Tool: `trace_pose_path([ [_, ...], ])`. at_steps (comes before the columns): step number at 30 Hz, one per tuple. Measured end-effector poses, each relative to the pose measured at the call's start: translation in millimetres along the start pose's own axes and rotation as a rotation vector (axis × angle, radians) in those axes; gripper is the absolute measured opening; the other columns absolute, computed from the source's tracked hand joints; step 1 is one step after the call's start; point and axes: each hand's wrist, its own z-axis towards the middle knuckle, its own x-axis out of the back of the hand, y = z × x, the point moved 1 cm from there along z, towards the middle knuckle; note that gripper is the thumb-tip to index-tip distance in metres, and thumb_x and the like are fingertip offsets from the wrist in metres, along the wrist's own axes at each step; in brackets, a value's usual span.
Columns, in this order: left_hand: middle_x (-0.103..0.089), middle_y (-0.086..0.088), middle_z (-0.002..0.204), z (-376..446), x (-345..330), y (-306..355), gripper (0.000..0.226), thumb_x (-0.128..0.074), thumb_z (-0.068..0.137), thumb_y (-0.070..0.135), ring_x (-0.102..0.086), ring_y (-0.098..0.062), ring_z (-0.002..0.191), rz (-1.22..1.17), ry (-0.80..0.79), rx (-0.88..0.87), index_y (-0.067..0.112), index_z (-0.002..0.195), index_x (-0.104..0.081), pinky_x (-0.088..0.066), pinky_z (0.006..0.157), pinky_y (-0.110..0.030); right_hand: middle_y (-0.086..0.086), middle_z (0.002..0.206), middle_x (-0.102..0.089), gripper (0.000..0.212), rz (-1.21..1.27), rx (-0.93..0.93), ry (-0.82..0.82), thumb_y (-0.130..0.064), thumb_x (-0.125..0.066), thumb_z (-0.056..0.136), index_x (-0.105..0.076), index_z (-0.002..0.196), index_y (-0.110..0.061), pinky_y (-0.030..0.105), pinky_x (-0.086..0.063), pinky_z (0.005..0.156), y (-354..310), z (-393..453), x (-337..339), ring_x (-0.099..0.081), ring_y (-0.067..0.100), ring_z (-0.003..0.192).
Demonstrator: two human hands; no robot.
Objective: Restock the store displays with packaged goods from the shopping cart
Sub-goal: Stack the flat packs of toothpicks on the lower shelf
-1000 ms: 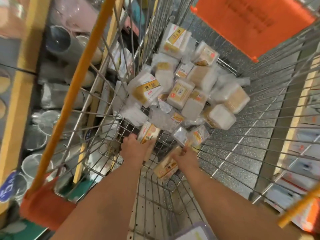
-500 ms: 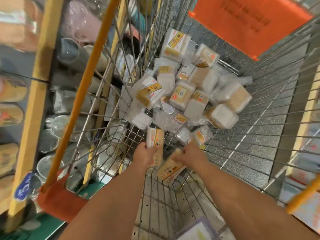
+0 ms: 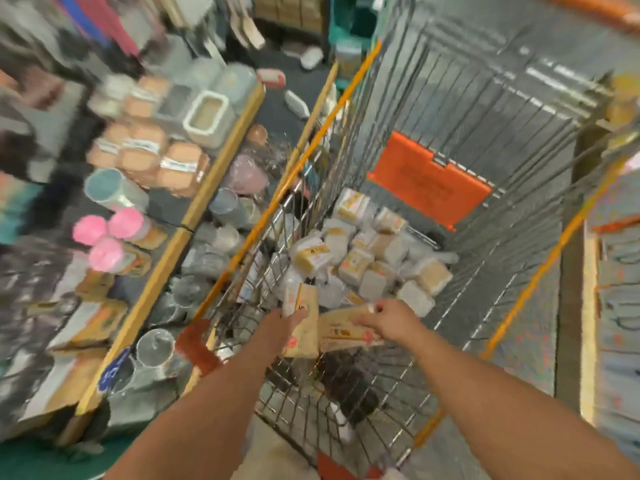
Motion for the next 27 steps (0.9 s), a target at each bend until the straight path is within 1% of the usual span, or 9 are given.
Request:
trace_pose_path([
  [3,-0.070,-0.015,0.098,-58.3,-0.3,13.3,0.025,-0.070,0.089,0.036,-0.069,-0.031,0.087,-0.145,0.023,-0.184,0.016,0.101,-0.062,-0.058,0.074,-0.042,0.015,0.088,-0.069,0.035,0.334,0.078,0.098,-0.039,-0.081,0.075,-0.066,0.086,-0.009,0.039,-0.051,0.073,-14.0,-36.3,27.2,-0.065,0.029,0.085],
  [4,-0.070,-0.014,0.102,-80.7,-1.8,13.7,0.025,-0.071,0.087,0.037,-0.069,-0.031,0.092,-0.234,0.076,-0.219,0.019,0.101,-0.061,-0.057,0.076,-0.042,0.015,0.090,-0.068,0.026,0.428,0.131,0.120,-0.031,-0.080,0.079,-0.064,0.085,-0.011,0.036,-0.049,0.071,-18.6,-53.0,35.1,-0.063,0.027,0.084],
  [8,-0.071,-0.019,0.097,-141.8,-7.5,7.7,0.047,-0.079,0.068,0.034,-0.068,-0.031,0.080,-0.650,0.255,-0.362,0.010,0.104,-0.062,-0.059,0.069,-0.039,0.012,0.094,-0.058,0.033,0.652,0.303,0.065,-0.024,-0.082,0.077,-0.052,0.091,-0.018,0.030,-0.046,0.059,-24.7,-107.5,51.2,-0.057,0.022,0.072],
  [11,-0.068,-0.016,0.086,-197.6,-8.3,-12.0,0.039,-0.072,0.072,0.019,-0.063,-0.028,0.066,-0.844,0.327,-0.423,0.011,0.109,-0.063,-0.053,0.064,-0.038,0.009,0.090,-0.065,0.022,0.640,0.378,0.005,-0.009,-0.073,0.084,-0.061,0.100,-0.017,0.025,-0.048,0.051,-27.0,-149.8,46.2,-0.063,0.014,0.062],
  [14,-0.069,-0.018,0.096,-249.6,2.4,-40.6,0.026,-0.066,0.087,0.004,-0.066,-0.029,0.076,-1.012,0.385,-0.507,0.006,0.112,-0.061,-0.053,0.069,-0.040,0.010,0.088,-0.071,0.034,0.650,0.430,-0.136,-0.011,-0.077,0.076,-0.065,0.108,-0.009,0.028,-0.053,0.055,-42.3,-188.6,20.7,-0.067,0.015,0.062],
  [18,-0.070,-0.020,0.111,-306.4,42.7,-96.0,0.040,-0.071,0.082,0.015,-0.068,-0.031,0.089,-1.222,0.475,-0.533,0.010,0.120,-0.058,-0.053,0.084,-0.049,0.006,0.074,-0.070,0.024,0.600,0.539,-0.372,-0.006,-0.072,0.078,-0.066,0.101,-0.006,0.022,-0.051,0.047,-77.0,-246.9,-33.2,-0.064,0.014,0.054],
  [22,-0.071,-0.013,0.107,-362.0,90.0,-150.1,0.030,-0.057,0.095,0.005,-0.069,-0.026,0.090,-1.312,0.640,-0.628,0.006,0.125,-0.057,-0.054,0.081,-0.040,0.006,0.070,-0.067,0.032,0.540,0.633,-0.534,-0.012,-0.070,0.080,-0.061,0.110,-0.003,0.023,-0.048,0.045,-115.1,-295.4,-102.6,-0.062,0.013,0.051],
  [24,-0.072,-0.009,0.101,-388.5,112.6,-175.0,0.023,-0.055,0.096,0.004,-0.071,-0.022,0.084,-1.362,0.686,-0.665,0.008,0.118,-0.060,-0.055,0.075,-0.037,0.009,0.084,-0.073,0.018,0.540,0.626,-0.628,-0.002,-0.059,0.093,-0.059,0.111,-0.003,0.026,-0.056,0.054,-131.2,-316.9,-138.7,-0.071,0.016,0.066],
  [27,-0.074,-0.008,0.097,-424.5,150.9,-224.3,0.017,-0.058,0.096,0.010,-0.073,-0.017,0.077,-1.401,0.724,-0.697,0.011,0.112,-0.063,-0.055,0.068,-0.035,0.018,0.103,-0.072,0.027,0.474,0.641,-0.741,0.003,-0.054,0.094,-0.057,0.121,0.006,0.033,-0.061,0.070,-156.8,-351.0,-201.9,-0.073,0.023,0.083],
])
